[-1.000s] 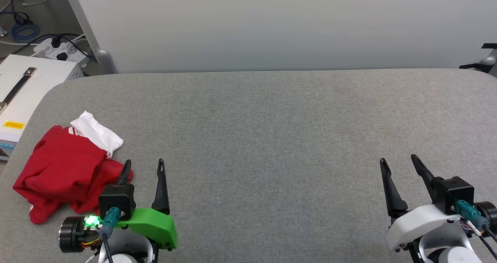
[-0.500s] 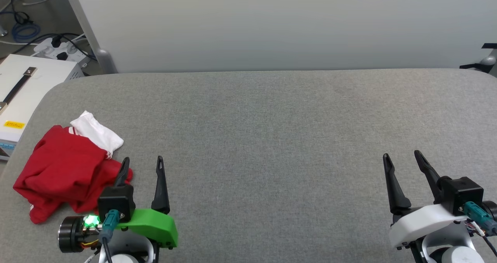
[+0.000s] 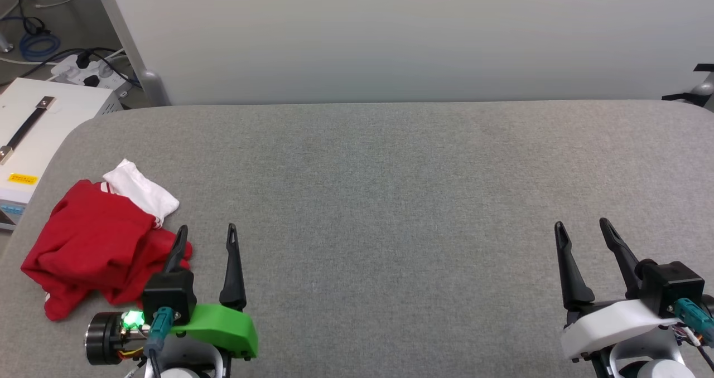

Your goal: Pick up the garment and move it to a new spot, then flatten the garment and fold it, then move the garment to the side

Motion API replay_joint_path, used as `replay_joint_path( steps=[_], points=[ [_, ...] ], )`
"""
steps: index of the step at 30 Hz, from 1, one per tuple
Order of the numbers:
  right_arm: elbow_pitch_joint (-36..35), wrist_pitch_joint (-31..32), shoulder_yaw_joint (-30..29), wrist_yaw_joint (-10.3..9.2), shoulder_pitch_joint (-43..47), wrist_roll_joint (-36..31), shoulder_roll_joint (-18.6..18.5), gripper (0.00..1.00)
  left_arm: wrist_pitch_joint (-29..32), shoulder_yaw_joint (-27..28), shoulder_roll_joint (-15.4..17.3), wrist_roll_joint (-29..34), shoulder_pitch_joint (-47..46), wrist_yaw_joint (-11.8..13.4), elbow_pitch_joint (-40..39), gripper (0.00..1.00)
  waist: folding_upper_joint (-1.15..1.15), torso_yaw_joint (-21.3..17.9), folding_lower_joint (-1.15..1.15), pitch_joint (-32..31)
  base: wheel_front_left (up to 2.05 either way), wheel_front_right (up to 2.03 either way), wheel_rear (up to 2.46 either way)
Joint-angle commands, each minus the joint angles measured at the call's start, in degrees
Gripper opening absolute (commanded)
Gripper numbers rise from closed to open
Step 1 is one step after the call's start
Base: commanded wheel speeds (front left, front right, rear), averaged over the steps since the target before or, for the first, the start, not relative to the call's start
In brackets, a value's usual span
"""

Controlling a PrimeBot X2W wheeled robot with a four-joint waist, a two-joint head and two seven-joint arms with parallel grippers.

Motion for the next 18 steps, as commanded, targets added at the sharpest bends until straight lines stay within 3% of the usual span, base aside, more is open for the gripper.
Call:
replay_joint_path(
  steps=[1, 18],
  points=[
    [-0.6, -0.7, -0.1, -0.02, 0.6, 0.9, 0.0, 1.00, -0.6, -0.1, 0.0, -0.1, 0.7, 0.6, -0.3, 1.00, 0.00, 0.0, 0.00, 0.0, 0.00, 0.00, 0.00],
    [-3.0, -2.9, 0.1, -0.02, 1.5, 2.1, 0.0, 1.00, -2.9, -0.8, -0.1, -0.2, 1.5, 1.1, -1.4, 1.00, 0.00, 0.2, 0.00, -0.3, 0.00, 0.00, 0.00]
  ],
)
